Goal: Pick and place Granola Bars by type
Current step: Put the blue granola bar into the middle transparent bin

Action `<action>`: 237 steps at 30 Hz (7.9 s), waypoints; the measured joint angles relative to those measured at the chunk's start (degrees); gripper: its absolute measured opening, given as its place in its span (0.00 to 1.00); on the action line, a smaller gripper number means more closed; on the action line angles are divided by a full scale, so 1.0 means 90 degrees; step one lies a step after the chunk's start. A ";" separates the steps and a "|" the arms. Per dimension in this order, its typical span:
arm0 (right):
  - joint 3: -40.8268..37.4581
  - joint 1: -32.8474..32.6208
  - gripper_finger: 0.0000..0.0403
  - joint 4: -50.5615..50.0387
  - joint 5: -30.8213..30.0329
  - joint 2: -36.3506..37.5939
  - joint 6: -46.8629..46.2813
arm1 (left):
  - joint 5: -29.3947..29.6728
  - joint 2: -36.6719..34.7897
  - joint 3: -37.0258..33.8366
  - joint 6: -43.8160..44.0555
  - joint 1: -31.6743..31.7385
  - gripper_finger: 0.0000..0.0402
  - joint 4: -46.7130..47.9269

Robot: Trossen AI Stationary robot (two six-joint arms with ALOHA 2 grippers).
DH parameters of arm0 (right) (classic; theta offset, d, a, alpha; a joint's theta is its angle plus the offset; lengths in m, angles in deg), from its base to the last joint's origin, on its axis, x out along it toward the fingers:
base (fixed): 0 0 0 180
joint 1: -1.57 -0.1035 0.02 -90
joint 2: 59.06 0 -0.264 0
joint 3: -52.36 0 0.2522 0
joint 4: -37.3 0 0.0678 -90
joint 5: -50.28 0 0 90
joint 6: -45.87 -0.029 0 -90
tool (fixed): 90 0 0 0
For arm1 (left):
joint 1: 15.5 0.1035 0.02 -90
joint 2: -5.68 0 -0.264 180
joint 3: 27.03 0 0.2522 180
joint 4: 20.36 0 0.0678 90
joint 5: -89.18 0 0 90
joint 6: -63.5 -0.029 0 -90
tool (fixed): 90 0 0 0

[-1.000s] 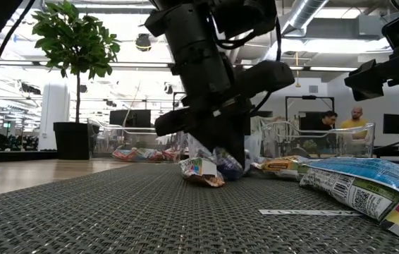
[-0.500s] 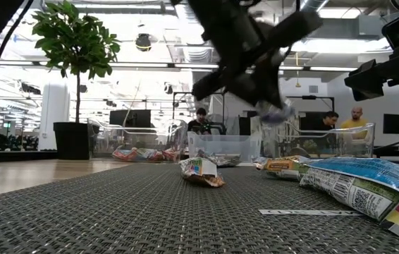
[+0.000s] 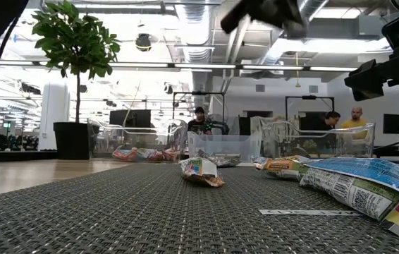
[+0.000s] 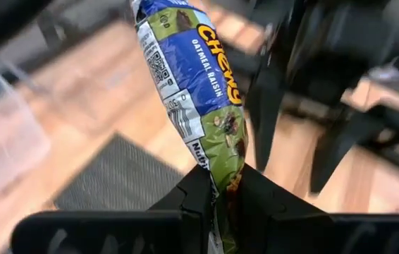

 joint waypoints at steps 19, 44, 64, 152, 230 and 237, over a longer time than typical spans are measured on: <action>0.0001 -0.0001 0.55 0.0000 0.0000 0.0000 0.0000 | 0.0138 -0.0020 0.0371 -0.0764 0.0219 0.09 0.0869; 0.0001 0.0002 0.55 0.0000 0.0000 0.0000 0.0000 | 0.0072 -0.0005 0.0315 -0.0517 0.2628 0.09 0.2474; 0.0001 0.0000 0.55 -0.0002 0.0000 0.0002 -0.0001 | -0.0299 0.0268 0.0314 -0.0601 0.3350 0.09 0.2069; 0.0001 -0.0001 0.55 0.0000 0.0000 0.0002 -0.0001 | -0.2379 0.1184 0.1253 -0.4297 0.1924 0.33 0.2076; 0.0001 0.0000 0.55 0.0041 0.0000 -0.0008 -0.0001 | -0.1092 0.1382 0.0512 0.5998 -0.1881 0.36 0.2041; 0.0001 -0.0001 0.55 -0.0027 0.0000 0.0002 -0.0001 | -0.1555 0.1756 0.0510 0.5976 -0.1877 0.47 0.1674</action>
